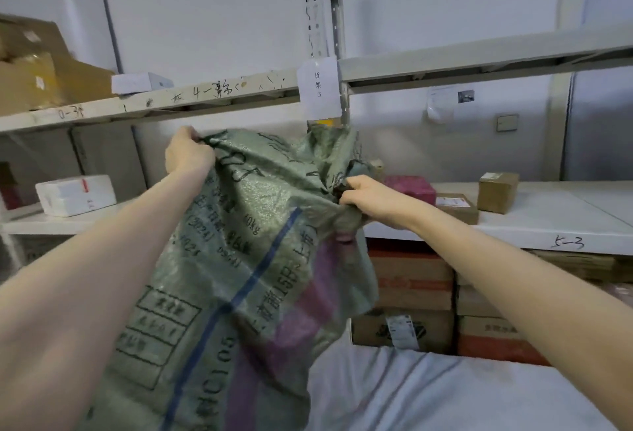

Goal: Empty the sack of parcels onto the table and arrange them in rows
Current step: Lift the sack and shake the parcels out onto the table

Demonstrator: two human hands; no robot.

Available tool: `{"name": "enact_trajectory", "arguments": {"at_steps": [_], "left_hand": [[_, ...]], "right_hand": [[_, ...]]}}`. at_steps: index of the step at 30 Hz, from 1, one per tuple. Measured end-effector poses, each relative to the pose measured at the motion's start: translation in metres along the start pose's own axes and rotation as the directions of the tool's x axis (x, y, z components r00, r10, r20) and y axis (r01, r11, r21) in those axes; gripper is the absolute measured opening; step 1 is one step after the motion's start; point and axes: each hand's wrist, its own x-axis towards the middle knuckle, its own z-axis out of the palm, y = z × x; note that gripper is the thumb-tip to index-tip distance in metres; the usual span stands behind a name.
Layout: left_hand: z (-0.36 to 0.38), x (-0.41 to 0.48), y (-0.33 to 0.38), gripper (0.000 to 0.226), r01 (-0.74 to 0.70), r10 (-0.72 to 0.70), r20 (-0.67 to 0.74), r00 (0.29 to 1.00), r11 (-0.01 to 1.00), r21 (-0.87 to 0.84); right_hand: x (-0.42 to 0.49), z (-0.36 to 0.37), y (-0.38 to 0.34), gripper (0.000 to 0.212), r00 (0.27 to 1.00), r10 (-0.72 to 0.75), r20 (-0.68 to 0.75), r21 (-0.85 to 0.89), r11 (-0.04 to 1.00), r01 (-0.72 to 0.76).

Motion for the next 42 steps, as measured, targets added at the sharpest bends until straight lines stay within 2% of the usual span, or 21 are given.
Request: {"name": "enact_trajectory", "arguments": {"at_steps": [1,3,4,6,10,13,16,18,20,23,25,27,29,31,32,34,36,38,40,42], "left_hand": [[-0.002,0.003,-0.003,0.029,-0.037,0.037,0.024,0.999,0.999,0.026],[-0.001,0.006,-0.008,0.028,-0.104,0.099,0.09,0.991,0.993,0.056],[0.0,0.004,-0.011,0.028,-0.143,0.132,0.133,0.982,0.987,0.072],[0.008,-0.004,-0.021,0.026,-0.225,0.199,0.216,0.956,0.969,0.103],[0.033,-0.031,-0.048,0.025,-0.352,0.277,0.412,0.868,0.929,0.117],[0.057,-0.059,-0.083,0.025,-0.374,0.267,0.545,0.795,0.922,0.094],[0.078,-0.094,-0.115,0.031,-0.37,0.238,0.639,0.732,0.926,0.079],[0.089,-0.119,-0.123,0.031,-0.433,0.273,0.672,0.689,0.898,0.079],[0.098,-0.143,-0.123,0.029,-0.528,0.317,0.699,0.641,0.843,0.102],[0.111,-0.183,-0.123,0.038,-0.647,0.311,0.775,0.55,0.745,0.16],[0.118,-0.206,-0.128,0.045,-0.712,0.271,0.831,0.486,0.674,0.198],[0.122,-0.225,-0.136,0.041,-0.768,0.246,0.86,0.447,0.598,0.228],[0.121,-0.238,-0.142,0.04,-0.832,0.244,0.881,0.405,0.497,0.246],[0.12,-0.246,-0.146,0.037,-0.871,0.254,0.886,0.388,0.417,0.261],[0.119,-0.248,-0.145,0.036,-0.88,0.258,0.886,0.386,0.392,0.269],[0.116,-0.248,-0.143,0.037,-0.89,0.252,0.889,0.381,0.359,0.28],[0.113,-0.249,-0.143,0.038,-0.893,0.238,0.896,0.375,0.351,0.28],[0.108,-0.253,-0.144,0.04,-0.886,0.255,0.886,0.387,0.37,0.281],[0.103,-0.261,-0.143,0.045,-0.87,0.269,0.872,0.409,0.403,0.284],[0.099,-0.273,-0.144,0.047,-0.835,0.297,0.841,0.452,0.472,0.282]], "right_hand": [[-0.005,0.008,-0.001,0.021,1.0,0.014,0.027,0.015,1.0,-0.015],[-0.008,0.021,0.004,0.061,0.997,0.062,0.053,-0.035,0.998,-0.06],[-0.01,0.031,0.009,0.069,0.995,0.077,0.056,-0.102,0.992,-0.071],[-0.017,0.053,0.018,0.072,0.992,0.104,0.066,-0.203,0.975,-0.089],[-0.03,0.098,0.057,0.078,0.98,0.184,0.076,-0.209,0.964,-0.165],[-0.038,0.128,0.092,0.076,0.959,0.271,0.086,-0.278,0.93,-0.238],[-0.05,0.154,0.126,0.068,0.938,0.341,0.058,-0.436,0.854,-0.283],[-0.061,0.167,0.149,0.061,0.928,0.37,0.036,-0.484,0.819,-0.308],[-0.07,0.173,0.167,0.048,0.924,0.381,0.027,-0.529,0.79,-0.31],[-0.083,0.167,0.186,0.008,0.898,0.433,0.081,-0.648,0.707,-0.283],[-0.088,0.156,0.188,0.016,0.855,0.501,0.134,-0.706,0.654,-0.273],[-0.087,0.143,0.185,0.022,0.817,0.556,0.156,-0.764,0.592,-0.257],[-0.081,0.13,0.177,0.022,0.845,0.53,0.066,-0.804,0.53,-0.27],[-0.073,0.123,0.167,0.024,0.912,0.402,-0.078,-0.791,0.532,-0.302],[-0.068,0.122,0.165,0.036,0.931,0.349,-0.103,-0.762,0.574,-0.299],[-0.06,0.13,0.166,0.07,0.925,0.378,0.03,-0.712,0.658,-0.246],[-0.059,0.145,0.176,0.087,0.829,0.506,0.238,-0.714,0.67,-0.204],[-0.066,0.16,0.195,0.08,0.752,0.576,0.32,-0.729,0.657,-0.193],[-0.074,0.172,0.209,0.068,0.756,0.571,0.319,-0.704,0.678,-0.214],[-0.077,0.184,0.221,0.056,0.79,0.535,0.3,-0.647,0.722,-0.243]]}}
